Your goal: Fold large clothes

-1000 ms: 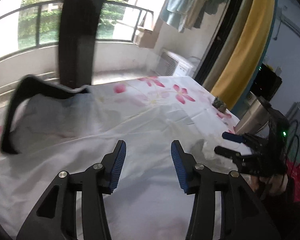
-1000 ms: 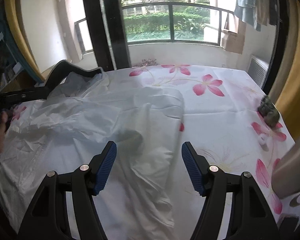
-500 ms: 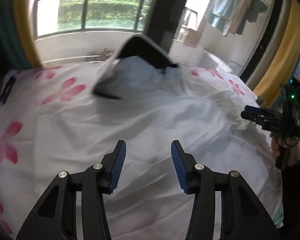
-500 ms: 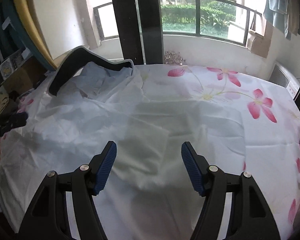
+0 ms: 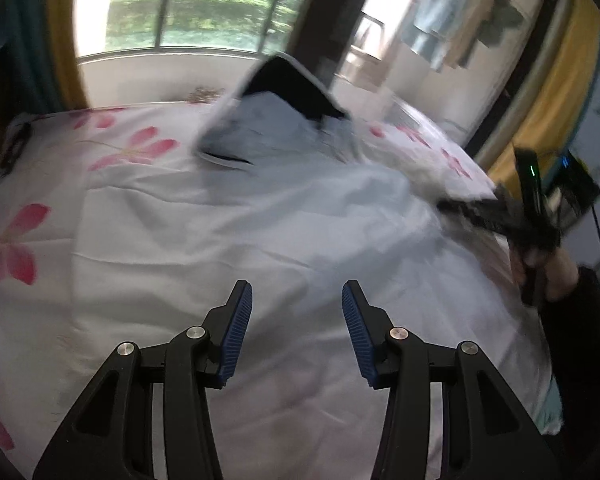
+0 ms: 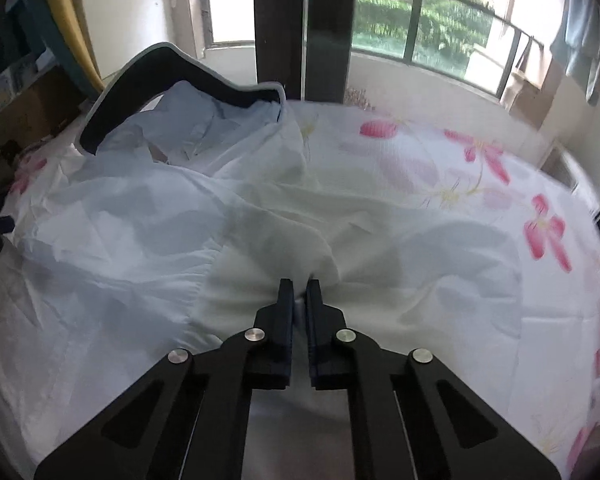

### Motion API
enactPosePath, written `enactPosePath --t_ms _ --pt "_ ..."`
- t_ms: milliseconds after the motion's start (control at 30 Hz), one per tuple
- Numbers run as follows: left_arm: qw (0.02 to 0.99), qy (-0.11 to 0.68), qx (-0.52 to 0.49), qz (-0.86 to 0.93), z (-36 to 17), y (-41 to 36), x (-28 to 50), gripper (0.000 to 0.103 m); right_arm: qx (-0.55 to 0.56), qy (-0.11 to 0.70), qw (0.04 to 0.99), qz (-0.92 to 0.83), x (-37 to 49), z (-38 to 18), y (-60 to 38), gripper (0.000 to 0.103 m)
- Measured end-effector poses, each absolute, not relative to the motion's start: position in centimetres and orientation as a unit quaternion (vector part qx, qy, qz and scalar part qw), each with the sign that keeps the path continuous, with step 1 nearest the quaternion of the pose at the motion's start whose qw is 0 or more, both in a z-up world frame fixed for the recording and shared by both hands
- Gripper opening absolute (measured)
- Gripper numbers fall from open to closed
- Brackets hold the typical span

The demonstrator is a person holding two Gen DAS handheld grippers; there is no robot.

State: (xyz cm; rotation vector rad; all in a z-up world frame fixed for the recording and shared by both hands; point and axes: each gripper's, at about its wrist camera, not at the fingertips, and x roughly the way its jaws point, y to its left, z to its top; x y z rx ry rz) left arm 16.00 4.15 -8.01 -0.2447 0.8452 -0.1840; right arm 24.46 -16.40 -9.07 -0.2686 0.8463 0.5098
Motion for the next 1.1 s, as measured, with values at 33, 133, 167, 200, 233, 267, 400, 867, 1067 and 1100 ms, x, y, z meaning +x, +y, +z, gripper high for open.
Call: enactPosePath --t_ms 33,133,167,200,233,267,400,867,1067,1100 --pt "0.901 0.412 -0.106 -0.088 -8.3 3.5 16.1 0.049 -0.130 0.400 0.875 0.240 24.6 -8.8 -16.5 0.005" --pt "0.897 0.425 -0.087 -0.081 -9.1 2.3 16.3 0.049 -0.133 0.390 0.884 0.223 24.9 -8.0 -17.1 0.005" --pt "0.895 0.429 -0.088 -0.084 -9.4 2.0 16.6 0.049 -0.132 0.392 0.884 0.220 25.1 -8.0 -17.3 0.006" --pt "0.894 0.432 -0.087 -0.083 -9.7 1.9 16.8 0.049 -0.130 0.395 0.883 0.217 25.3 -8.0 -17.5 0.006" --pt "0.892 0.438 -0.081 -0.079 -10.0 1.6 17.2 0.049 -0.123 0.399 0.883 0.214 25.5 -8.1 -17.9 0.006" --pt "0.891 0.443 -0.073 -0.071 -10.4 1.4 17.5 0.049 -0.117 0.406 0.881 0.213 25.7 -8.1 -18.2 0.007" --pt "0.894 0.443 -0.051 -0.049 -10.8 1.1 18.3 0.049 -0.092 0.406 0.890 0.189 25.3 -7.2 -21.1 0.035" --pt "0.902 0.432 -0.006 0.002 -10.8 2.0 19.1 0.037 -0.057 0.446 0.887 0.105 23.2 -9.4 -30.0 0.061" --pt "0.903 0.430 -0.009 0.013 -10.8 2.8 19.1 0.037 -0.058 0.430 0.896 0.093 21.6 -9.6 -29.7 0.061" --pt "0.903 0.430 -0.010 0.017 -10.8 2.9 19.1 0.037 -0.052 0.422 0.900 0.093 21.3 -9.1 -29.7 0.061"
